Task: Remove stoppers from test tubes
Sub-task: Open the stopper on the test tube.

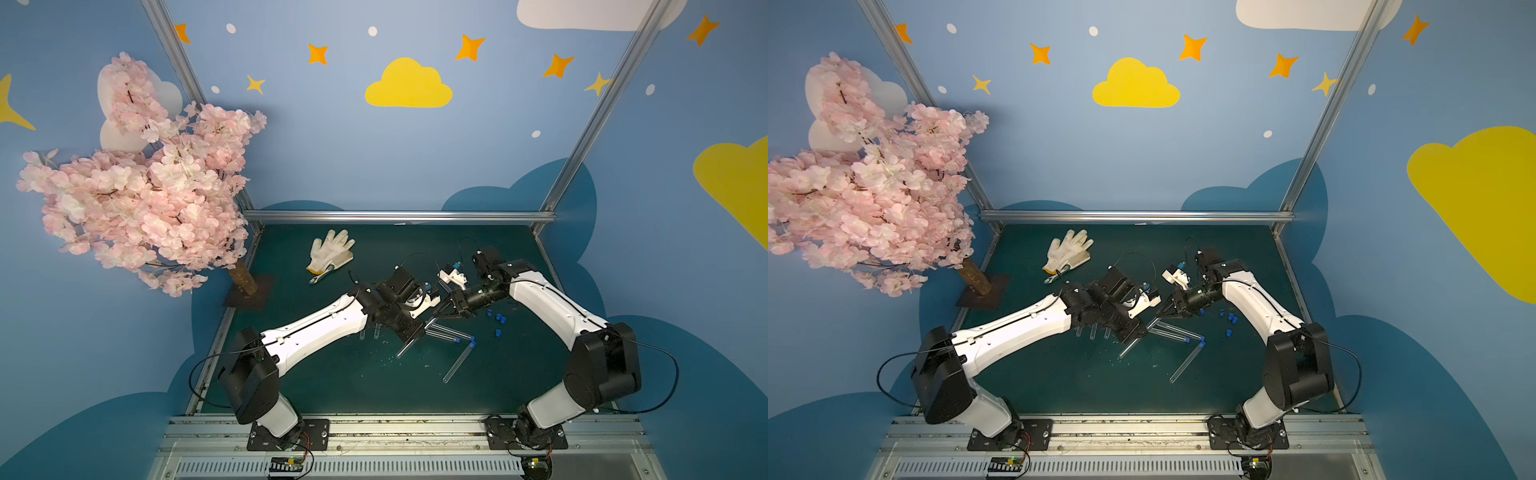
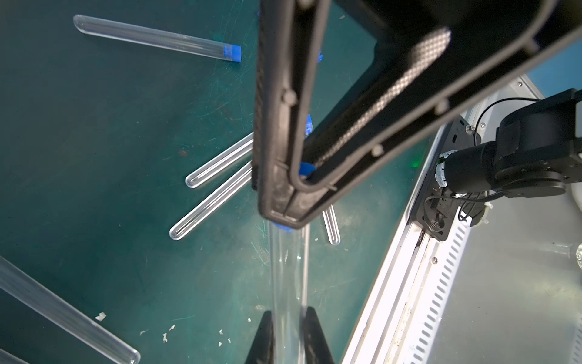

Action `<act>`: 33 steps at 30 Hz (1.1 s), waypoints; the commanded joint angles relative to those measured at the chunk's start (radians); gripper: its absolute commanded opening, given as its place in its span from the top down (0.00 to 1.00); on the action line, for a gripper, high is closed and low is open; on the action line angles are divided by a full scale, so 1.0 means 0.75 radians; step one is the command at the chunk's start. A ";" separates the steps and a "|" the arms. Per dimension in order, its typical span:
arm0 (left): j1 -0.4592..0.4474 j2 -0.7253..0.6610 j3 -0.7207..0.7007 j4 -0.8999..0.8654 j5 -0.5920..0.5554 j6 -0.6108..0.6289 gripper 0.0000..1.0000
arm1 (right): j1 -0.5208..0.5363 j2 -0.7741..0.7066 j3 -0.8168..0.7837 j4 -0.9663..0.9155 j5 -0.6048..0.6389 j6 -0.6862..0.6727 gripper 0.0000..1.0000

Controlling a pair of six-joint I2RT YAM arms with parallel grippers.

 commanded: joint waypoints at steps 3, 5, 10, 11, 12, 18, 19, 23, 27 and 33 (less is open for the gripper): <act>0.018 -0.015 -0.054 -0.174 -0.078 0.002 0.97 | -0.028 0.017 0.070 -0.105 0.096 -0.076 1.00; 0.024 -0.013 -0.059 -0.176 -0.081 0.004 0.97 | -0.028 0.021 0.079 -0.120 0.115 -0.086 1.00; 0.030 -0.006 -0.059 -0.183 -0.085 0.011 0.97 | -0.035 0.018 0.079 -0.116 0.115 -0.083 1.00; 0.032 -0.005 -0.062 -0.184 -0.085 0.011 0.97 | -0.038 0.016 0.078 -0.113 0.108 -0.084 1.00; 0.034 -0.005 -0.064 -0.184 -0.085 0.011 0.97 | -0.039 0.011 0.074 -0.103 0.096 -0.078 1.00; 0.044 -0.017 -0.079 -0.176 -0.079 0.009 0.97 | -0.094 -0.032 0.017 0.020 -0.012 0.003 1.00; 0.045 -0.019 -0.081 -0.173 -0.079 0.007 0.97 | -0.097 -0.030 0.018 0.008 -0.006 -0.007 1.00; 0.046 -0.019 -0.081 -0.168 -0.075 0.003 0.97 | -0.113 -0.019 0.014 -0.032 0.031 -0.036 1.00; 0.046 -0.019 -0.079 -0.168 -0.071 0.006 0.97 | -0.120 -0.021 0.011 -0.043 0.048 -0.041 1.00; 0.046 -0.010 -0.073 -0.186 -0.073 0.027 0.97 | -0.124 -0.023 0.021 -0.016 0.018 -0.014 1.00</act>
